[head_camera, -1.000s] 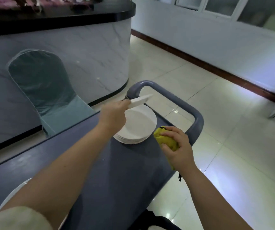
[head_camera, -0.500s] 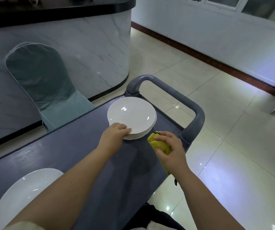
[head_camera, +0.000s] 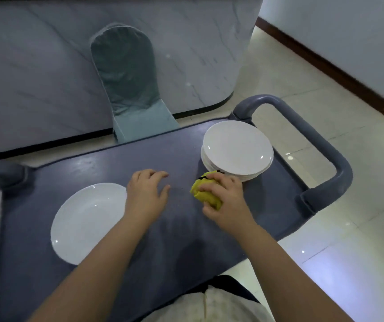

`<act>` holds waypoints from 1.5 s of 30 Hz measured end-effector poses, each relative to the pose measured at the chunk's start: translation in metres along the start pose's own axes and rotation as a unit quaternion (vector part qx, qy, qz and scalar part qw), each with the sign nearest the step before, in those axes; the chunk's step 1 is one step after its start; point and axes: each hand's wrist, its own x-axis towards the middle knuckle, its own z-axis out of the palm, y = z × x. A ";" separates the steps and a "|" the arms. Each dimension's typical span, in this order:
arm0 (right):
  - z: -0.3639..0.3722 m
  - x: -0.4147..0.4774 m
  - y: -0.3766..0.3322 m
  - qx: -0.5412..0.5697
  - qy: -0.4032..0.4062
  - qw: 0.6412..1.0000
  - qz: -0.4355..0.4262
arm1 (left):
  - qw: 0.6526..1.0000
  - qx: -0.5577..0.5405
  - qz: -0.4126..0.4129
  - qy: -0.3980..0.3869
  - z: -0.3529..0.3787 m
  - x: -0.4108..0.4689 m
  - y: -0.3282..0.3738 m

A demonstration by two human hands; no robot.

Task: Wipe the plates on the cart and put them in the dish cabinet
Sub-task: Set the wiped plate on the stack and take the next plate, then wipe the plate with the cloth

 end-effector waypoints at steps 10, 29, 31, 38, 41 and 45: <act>0.101 0.006 -0.067 0.033 -0.175 0.971 -0.160 | 0.896 0.012 -0.435 0.084 -0.066 -0.145 -0.105; 0.123 0.004 -0.064 0.082 -0.229 0.964 -0.106 | 0.646 -0.410 -0.589 0.262 -0.082 -0.189 -0.119; 0.124 0.005 -0.066 0.083 -0.229 0.963 -0.111 | 0.674 -0.402 -0.565 0.255 -0.093 -0.188 -0.117; 0.126 0.008 -0.078 0.104 -0.227 0.961 -0.122 | 0.854 -0.207 -0.428 0.213 -0.160 -0.121 -0.098; 0.127 0.008 -0.079 0.109 -0.230 0.959 -0.123 | 0.913 -0.097 -0.358 0.168 -0.180 -0.092 -0.083; 0.127 0.008 -0.078 0.108 -0.232 0.959 -0.120 | 0.928 -0.045 -0.343 0.142 -0.194 -0.082 -0.077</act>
